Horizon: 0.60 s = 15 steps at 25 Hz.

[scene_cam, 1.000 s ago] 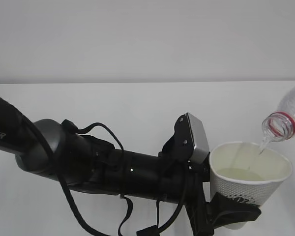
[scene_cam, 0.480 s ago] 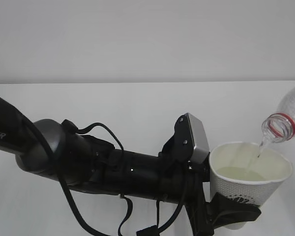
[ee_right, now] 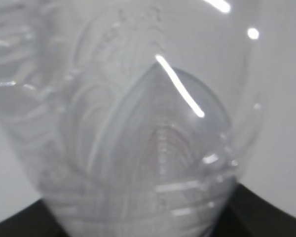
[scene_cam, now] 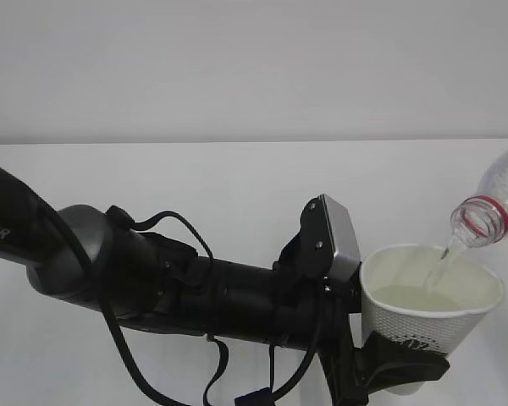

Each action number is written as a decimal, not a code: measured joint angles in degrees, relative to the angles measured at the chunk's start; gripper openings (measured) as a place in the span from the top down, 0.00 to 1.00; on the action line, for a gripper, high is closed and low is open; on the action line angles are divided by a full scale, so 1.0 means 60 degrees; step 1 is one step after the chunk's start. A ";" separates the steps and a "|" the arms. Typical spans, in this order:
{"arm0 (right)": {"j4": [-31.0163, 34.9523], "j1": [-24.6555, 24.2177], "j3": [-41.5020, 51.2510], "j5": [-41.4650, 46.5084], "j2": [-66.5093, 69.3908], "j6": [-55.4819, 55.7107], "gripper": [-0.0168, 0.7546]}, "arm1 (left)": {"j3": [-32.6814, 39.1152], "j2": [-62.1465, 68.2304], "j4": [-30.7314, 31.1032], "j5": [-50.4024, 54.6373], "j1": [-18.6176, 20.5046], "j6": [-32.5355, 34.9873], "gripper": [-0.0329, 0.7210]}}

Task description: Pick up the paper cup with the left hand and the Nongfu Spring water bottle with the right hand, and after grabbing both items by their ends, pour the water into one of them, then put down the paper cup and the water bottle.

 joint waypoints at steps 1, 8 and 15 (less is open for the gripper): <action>0.0000 0.0000 0.0000 -0.0016 0.0000 0.0000 0.44 | 0.0000 0.0000 0.0000 0.0000 0.0000 0.0000 0.28; 0.0009 0.0000 -0.0017 -0.0016 0.0000 -0.0016 0.44 | 0.0000 0.0000 0.0000 0.0006 0.0000 0.0000 0.28; 0.0023 0.0000 -0.0017 -0.0016 0.0000 -0.0066 0.44 | 0.0000 0.0000 0.0000 0.0006 0.0000 0.0000 0.28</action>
